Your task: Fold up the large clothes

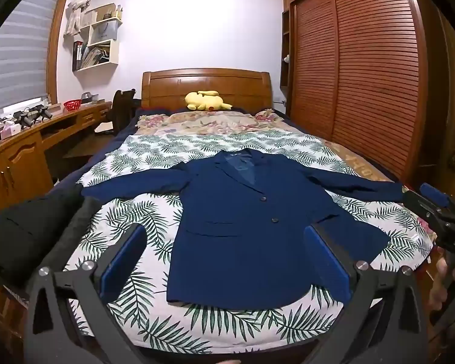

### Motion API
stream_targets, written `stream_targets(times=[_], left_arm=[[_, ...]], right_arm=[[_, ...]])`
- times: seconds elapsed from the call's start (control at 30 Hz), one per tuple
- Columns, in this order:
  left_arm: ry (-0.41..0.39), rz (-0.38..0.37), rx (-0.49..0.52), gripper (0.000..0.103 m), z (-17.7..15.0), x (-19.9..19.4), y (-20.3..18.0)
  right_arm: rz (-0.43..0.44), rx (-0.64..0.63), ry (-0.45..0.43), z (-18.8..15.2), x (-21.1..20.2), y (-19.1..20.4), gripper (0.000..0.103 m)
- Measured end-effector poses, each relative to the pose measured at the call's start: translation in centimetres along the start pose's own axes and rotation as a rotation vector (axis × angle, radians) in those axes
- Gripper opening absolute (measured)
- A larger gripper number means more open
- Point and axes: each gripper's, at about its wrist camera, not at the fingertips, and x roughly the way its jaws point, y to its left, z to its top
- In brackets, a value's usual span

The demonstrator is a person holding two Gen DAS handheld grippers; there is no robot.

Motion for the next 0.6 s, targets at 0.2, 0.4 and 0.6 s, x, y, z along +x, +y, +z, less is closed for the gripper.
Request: stream_targets(times=[0.2,0.4,0.6], left_arm=[[0.009,0.006,-0.002,0.103,0.0,-0.4,0.2],[0.01,0.015,0.002,0.103,0.0,-0.4,-0.4],[0.004,0.02,0.001,0.103,0.2,-1.0,-0.6]], right_arm=[[0.003,-0.004,0.006,0.0,-0.1,-0.1,0.103],[0.006,0.002,0.008,1.0,-0.7,-0.1,0.103],[0.004,-0.01,0.003,0.5,-1.1,0.6,0.103]])
